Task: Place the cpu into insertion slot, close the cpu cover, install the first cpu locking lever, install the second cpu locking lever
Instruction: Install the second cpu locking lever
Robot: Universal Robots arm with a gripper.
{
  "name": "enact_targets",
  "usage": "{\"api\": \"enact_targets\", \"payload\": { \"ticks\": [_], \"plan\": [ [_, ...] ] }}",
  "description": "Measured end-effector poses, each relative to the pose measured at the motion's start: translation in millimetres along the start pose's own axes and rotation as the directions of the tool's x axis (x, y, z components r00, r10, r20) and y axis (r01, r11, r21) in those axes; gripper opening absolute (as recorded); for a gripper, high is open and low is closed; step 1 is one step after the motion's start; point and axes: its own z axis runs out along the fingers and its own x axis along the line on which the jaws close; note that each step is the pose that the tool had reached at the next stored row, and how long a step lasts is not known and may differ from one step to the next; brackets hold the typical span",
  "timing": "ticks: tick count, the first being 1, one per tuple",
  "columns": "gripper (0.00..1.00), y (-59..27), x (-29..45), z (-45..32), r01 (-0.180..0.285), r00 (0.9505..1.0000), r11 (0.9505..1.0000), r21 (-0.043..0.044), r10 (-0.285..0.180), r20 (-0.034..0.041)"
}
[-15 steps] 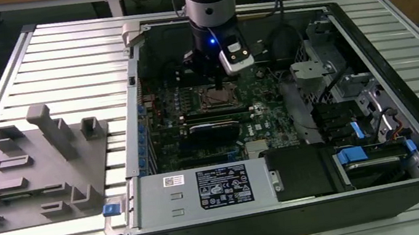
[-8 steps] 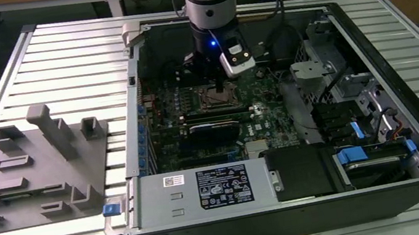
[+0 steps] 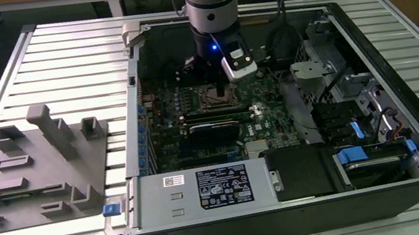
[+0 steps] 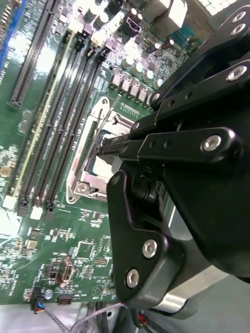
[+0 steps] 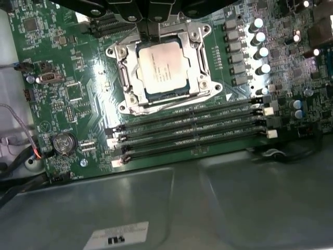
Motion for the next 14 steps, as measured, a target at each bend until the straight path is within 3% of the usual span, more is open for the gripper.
{"api": "enact_targets", "payload": {
  "ticks": [8, 14],
  "plan": [
    [0.11, -0.9, -1.1, -2.9, 0.0, 1.0, 1.0, 0.0008, 0.0, -0.0011],
    [0.11, -12.3, -3.9, -3.5, 0.0, 1.0, 1.0, -0.0002, 0.0, -0.0014]
  ]
}}
